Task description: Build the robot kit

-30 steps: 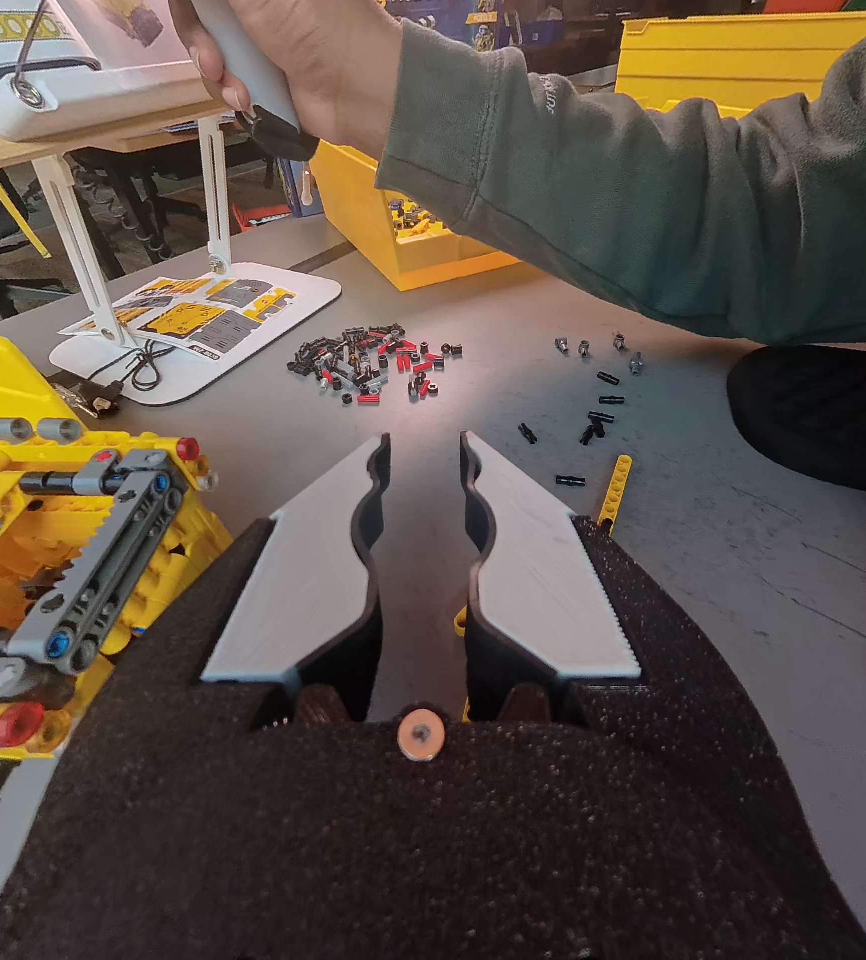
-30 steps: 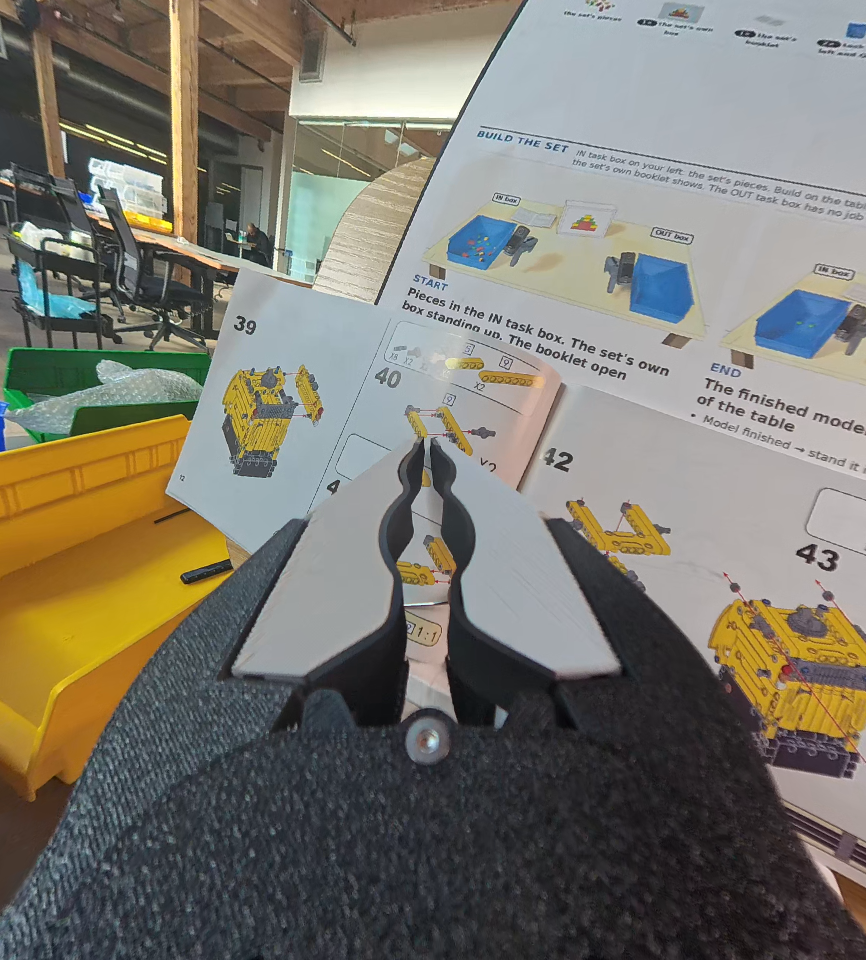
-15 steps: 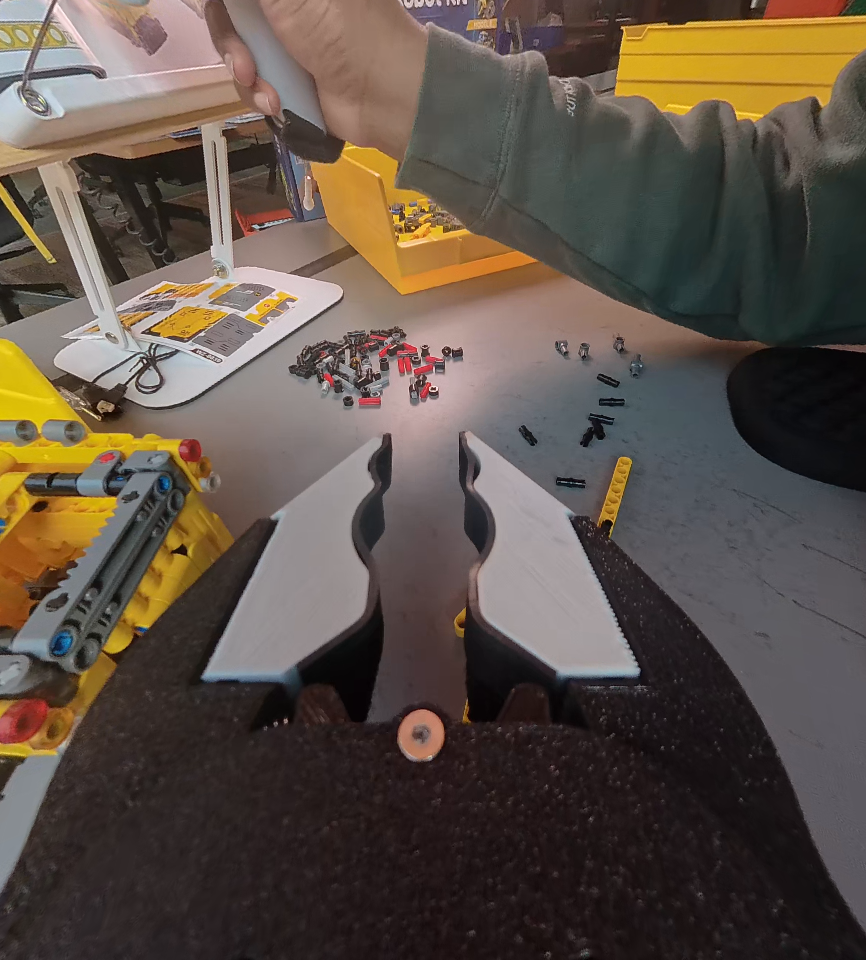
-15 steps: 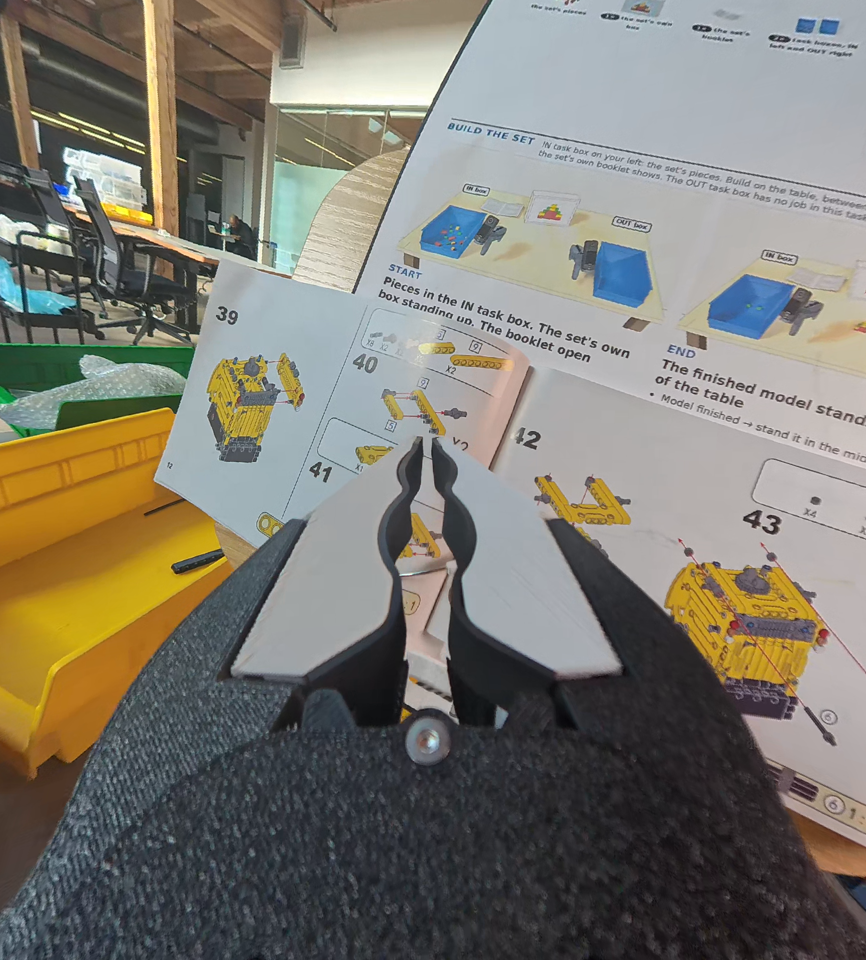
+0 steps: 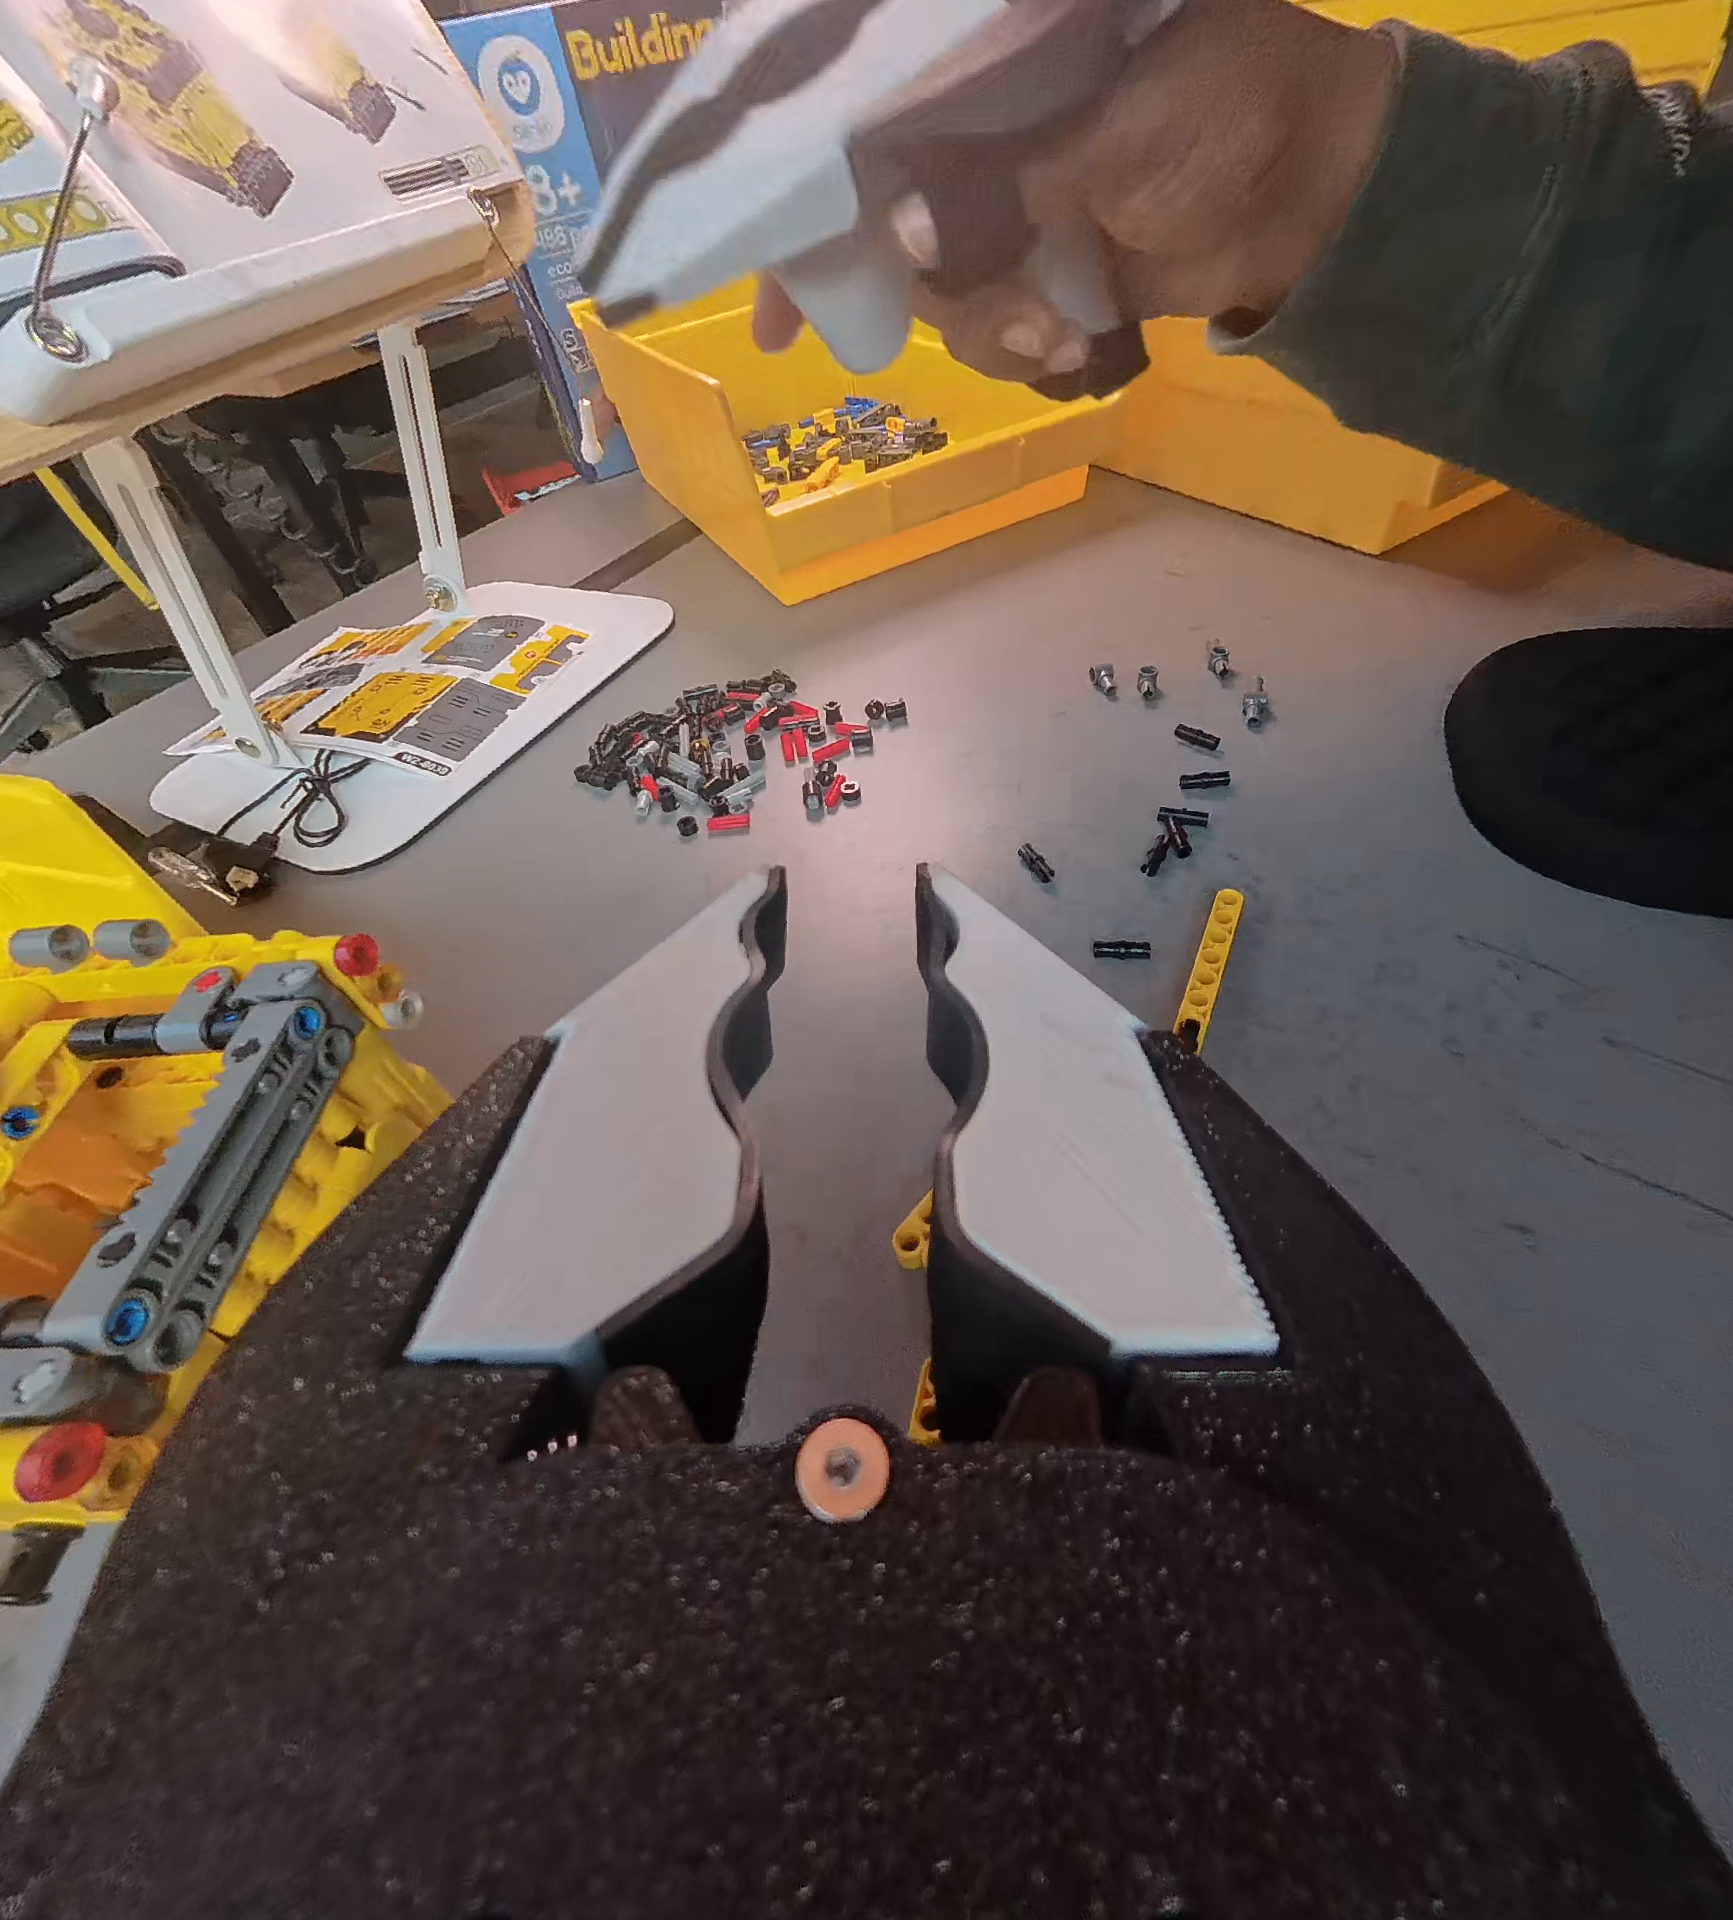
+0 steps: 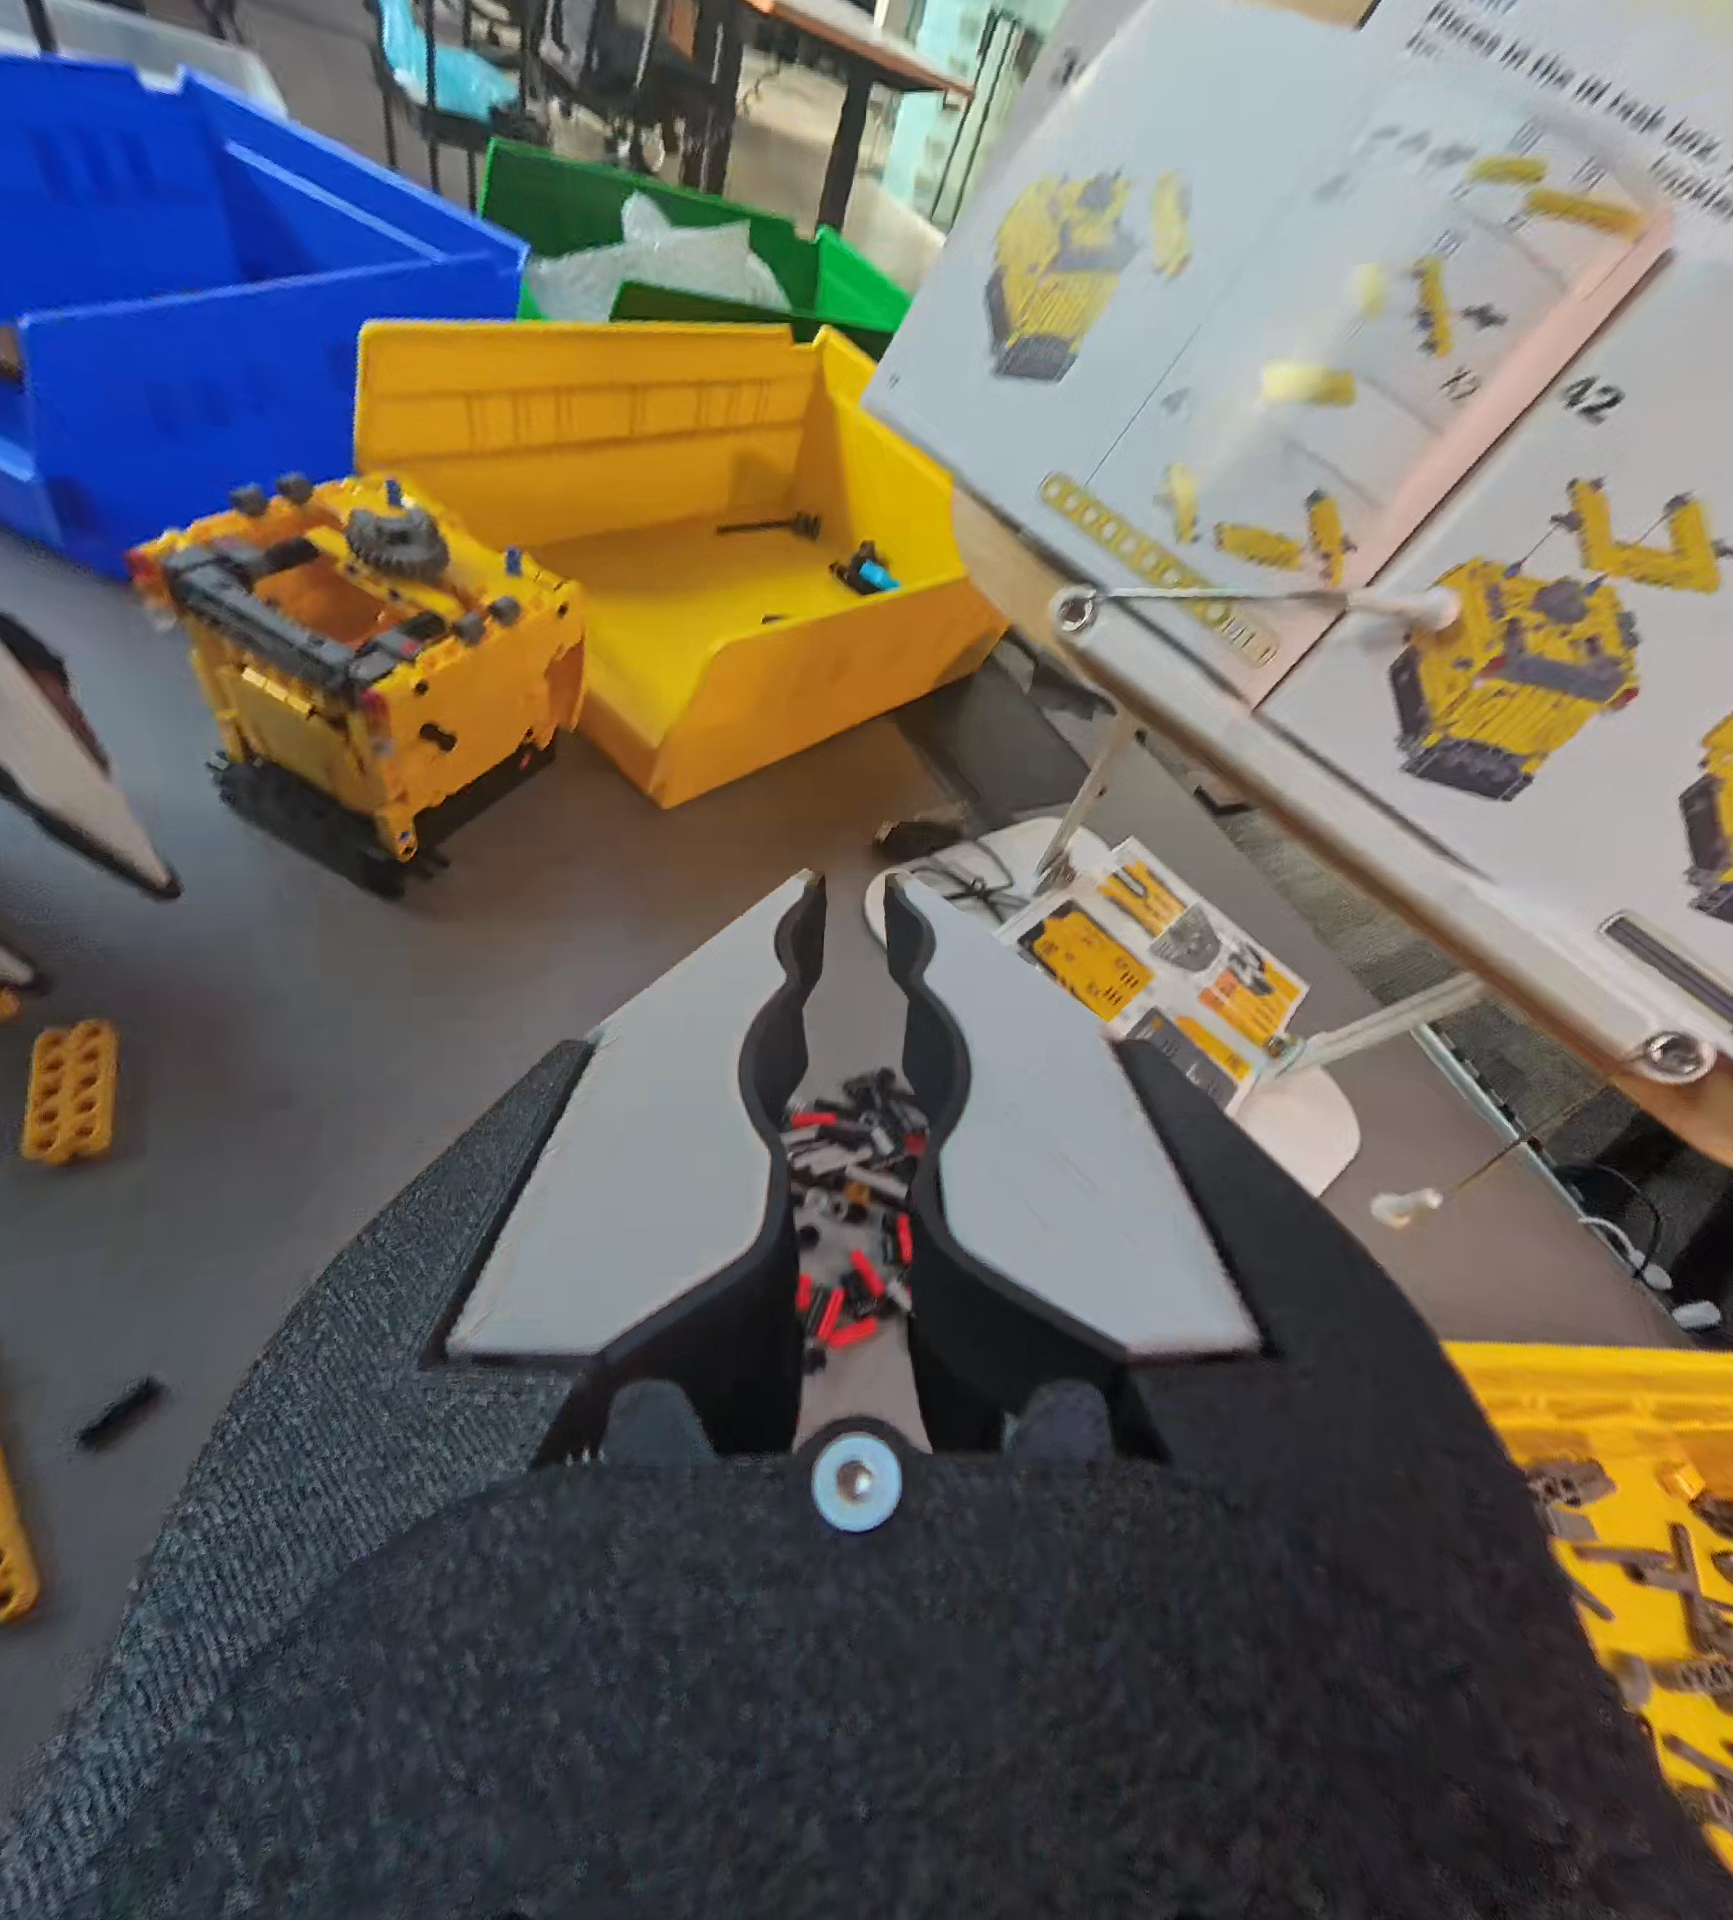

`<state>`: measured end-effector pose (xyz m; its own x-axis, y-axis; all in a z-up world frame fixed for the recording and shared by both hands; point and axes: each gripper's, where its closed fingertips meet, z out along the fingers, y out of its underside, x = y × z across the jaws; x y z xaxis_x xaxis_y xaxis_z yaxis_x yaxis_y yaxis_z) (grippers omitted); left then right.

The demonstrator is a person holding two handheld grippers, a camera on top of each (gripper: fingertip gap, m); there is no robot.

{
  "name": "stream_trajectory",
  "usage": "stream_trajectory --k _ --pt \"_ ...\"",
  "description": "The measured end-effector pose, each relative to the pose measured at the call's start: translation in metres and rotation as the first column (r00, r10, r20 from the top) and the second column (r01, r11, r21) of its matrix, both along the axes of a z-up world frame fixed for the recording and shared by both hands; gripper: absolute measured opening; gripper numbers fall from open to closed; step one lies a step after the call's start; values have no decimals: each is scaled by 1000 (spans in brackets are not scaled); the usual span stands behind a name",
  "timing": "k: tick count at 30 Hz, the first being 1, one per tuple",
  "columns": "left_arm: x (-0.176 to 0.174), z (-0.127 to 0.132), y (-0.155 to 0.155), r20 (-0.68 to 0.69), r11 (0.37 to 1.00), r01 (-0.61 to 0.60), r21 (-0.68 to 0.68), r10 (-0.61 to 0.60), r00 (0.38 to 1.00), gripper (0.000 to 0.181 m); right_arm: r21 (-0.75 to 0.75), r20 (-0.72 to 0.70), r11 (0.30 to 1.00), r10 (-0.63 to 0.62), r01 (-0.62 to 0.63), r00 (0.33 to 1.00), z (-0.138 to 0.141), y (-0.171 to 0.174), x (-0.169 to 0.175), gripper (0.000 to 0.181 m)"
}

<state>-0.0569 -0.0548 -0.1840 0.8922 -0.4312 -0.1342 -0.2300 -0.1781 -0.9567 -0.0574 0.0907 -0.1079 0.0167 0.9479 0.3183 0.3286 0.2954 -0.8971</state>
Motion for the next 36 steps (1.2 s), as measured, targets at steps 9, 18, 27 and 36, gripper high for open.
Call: stream_trajectory --k 9,18,27,36 --pt "25 -9 -8 -80 996 80 -37 -83 993 24 -100 476 989 144 -110 868 -110 -61 113 10" --pt "39 -32 -11 -154 985 130 -114 -146 977 21 -192 556 971 226 -141 800 -156 -97 123 11" --pt "40 -36 -12 -166 982 132 -134 -154 974 21 -265 588 955 270 -134 763 -160 -101 124 5" --pt "83 -19 -39 -92 920 384 -77 -390 916 17 -209 289 885 463 -417 838 -95 -166 104 5"
